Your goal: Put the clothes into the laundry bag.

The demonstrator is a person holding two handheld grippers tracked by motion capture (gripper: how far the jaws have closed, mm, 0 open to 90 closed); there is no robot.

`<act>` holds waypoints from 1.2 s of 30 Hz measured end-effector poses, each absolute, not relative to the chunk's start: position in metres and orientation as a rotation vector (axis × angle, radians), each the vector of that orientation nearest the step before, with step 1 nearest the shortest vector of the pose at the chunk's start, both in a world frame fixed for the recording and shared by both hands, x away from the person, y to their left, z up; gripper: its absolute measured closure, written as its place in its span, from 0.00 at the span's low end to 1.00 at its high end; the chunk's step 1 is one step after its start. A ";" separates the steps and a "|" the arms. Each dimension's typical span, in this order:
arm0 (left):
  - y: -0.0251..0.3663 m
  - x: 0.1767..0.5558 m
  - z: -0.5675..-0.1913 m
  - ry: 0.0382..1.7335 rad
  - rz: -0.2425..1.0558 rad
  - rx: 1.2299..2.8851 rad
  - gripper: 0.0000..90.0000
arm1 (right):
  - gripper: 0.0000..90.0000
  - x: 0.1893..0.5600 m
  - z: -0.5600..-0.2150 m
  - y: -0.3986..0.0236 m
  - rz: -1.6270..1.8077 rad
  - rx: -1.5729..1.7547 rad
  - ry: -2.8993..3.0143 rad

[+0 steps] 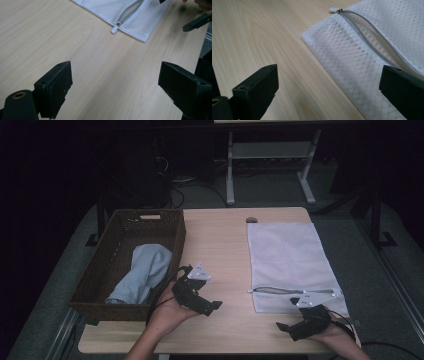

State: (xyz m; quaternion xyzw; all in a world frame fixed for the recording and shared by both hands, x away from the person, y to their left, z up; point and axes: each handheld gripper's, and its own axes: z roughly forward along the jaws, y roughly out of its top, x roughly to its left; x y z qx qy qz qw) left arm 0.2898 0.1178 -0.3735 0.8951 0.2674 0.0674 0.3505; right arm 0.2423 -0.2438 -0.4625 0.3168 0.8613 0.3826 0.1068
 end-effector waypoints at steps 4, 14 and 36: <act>0.121 0.298 -0.361 0.693 0.195 2.328 0.12 | 0.02 0.242 -0.462 -0.245 1.127 0.934 2.526; 0.141 0.322 -0.339 0.726 0.245 2.344 0.12 | 0.02 0.242 -0.462 -0.247 1.124 0.943 2.516; 0.234 0.364 -0.326 0.997 0.404 2.308 0.12 | 0.02 0.242 -0.462 -0.247 1.115 0.948 2.512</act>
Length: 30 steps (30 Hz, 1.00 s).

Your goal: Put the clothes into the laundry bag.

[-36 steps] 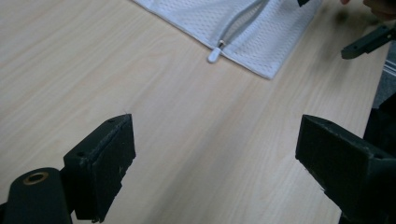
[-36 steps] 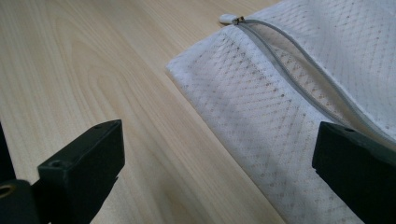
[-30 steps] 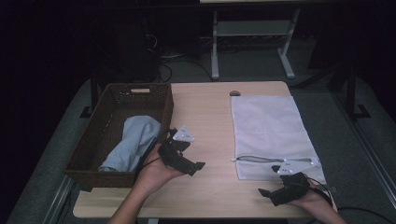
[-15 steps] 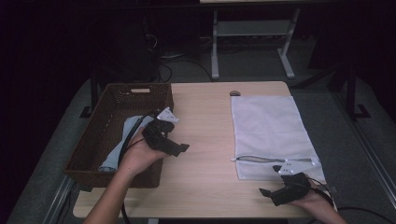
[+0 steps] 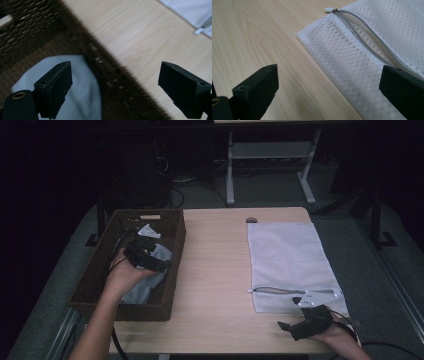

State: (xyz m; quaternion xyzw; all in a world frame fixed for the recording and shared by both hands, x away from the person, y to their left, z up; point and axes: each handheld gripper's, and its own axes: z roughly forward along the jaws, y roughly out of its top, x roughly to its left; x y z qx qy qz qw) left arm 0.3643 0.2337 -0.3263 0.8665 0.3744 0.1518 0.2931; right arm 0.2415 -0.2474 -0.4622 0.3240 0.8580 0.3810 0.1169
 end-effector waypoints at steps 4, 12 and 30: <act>0.252 0.371 -0.334 1.059 0.436 2.292 0.12 | 0.02 0.242 -0.462 -0.248 1.115 0.949 2.510; 0.277 0.380 -0.351 1.128 0.455 2.306 0.12 | 0.02 0.242 -0.463 -0.247 1.114 0.950 2.512; 0.289 0.400 -0.402 1.221 0.376 2.420 0.13 | 0.02 0.242 -0.463 -0.247 1.108 0.946 2.520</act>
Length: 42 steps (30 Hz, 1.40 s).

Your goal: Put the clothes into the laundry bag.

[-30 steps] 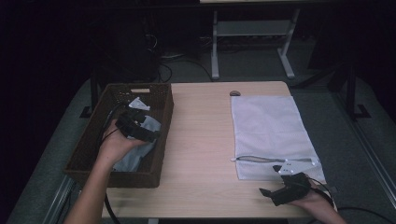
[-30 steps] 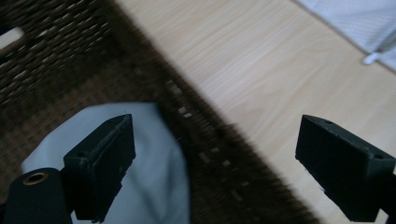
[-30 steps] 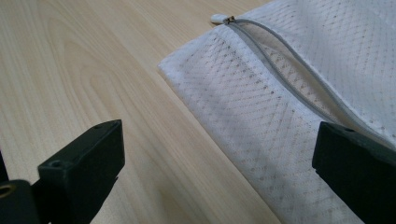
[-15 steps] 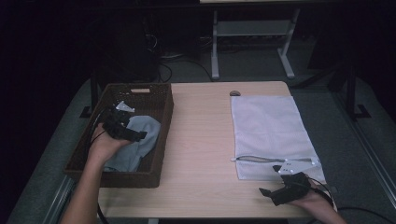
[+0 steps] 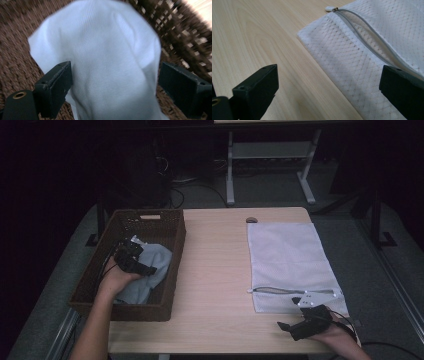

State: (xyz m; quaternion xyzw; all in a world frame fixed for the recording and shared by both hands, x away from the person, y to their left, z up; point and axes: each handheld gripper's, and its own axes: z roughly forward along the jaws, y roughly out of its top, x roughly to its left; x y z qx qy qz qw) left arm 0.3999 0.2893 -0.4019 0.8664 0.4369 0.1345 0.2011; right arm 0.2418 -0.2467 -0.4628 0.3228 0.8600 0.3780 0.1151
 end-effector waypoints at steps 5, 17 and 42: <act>0.291 0.405 -0.418 1.274 0.336 2.456 0.12 | 0.02 0.242 -0.463 -0.247 1.108 0.943 2.523; 0.292 0.409 -0.437 1.344 0.255 2.535 0.11 | 0.03 0.241 -0.464 -0.246 1.100 0.938 2.530; 0.303 0.406 -0.418 1.479 0.158 2.431 0.76 | 0.06 0.242 -0.465 -0.247 1.104 0.937 2.539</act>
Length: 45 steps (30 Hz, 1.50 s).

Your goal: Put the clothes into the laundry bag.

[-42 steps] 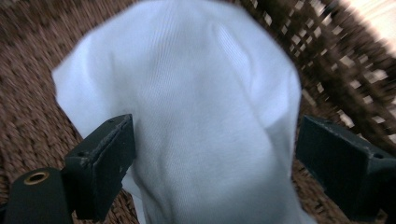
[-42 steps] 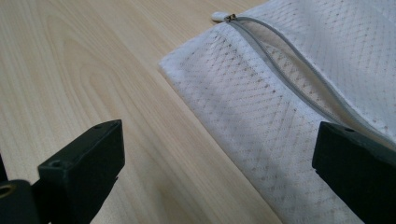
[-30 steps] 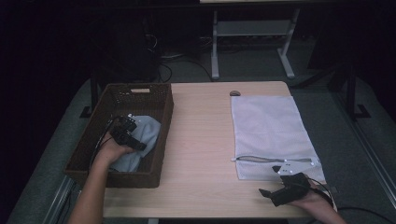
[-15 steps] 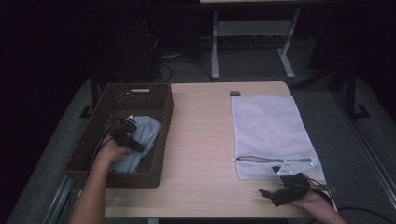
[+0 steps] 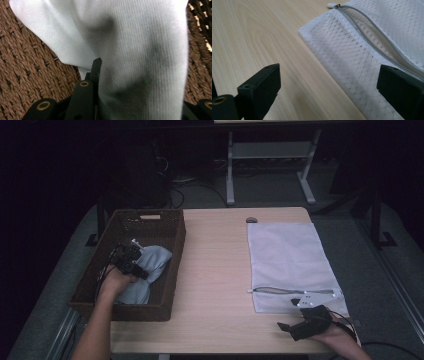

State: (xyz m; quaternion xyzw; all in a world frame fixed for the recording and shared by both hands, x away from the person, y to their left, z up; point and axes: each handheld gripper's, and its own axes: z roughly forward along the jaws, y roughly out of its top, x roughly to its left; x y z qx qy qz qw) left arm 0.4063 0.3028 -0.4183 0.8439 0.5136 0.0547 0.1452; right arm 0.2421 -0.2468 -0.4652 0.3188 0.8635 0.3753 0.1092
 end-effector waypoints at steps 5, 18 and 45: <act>0.308 0.405 -0.411 1.482 0.138 2.351 0.76 | 0.06 0.242 -0.465 -0.247 1.106 0.941 2.538; 0.319 0.397 -0.371 1.442 0.181 2.185 0.76 | 0.06 0.242 -0.465 -0.247 1.109 0.941 2.539; 0.276 0.377 -0.301 1.174 0.284 2.158 0.76 | 0.06 0.242 -0.465 -0.248 1.107 0.952 2.536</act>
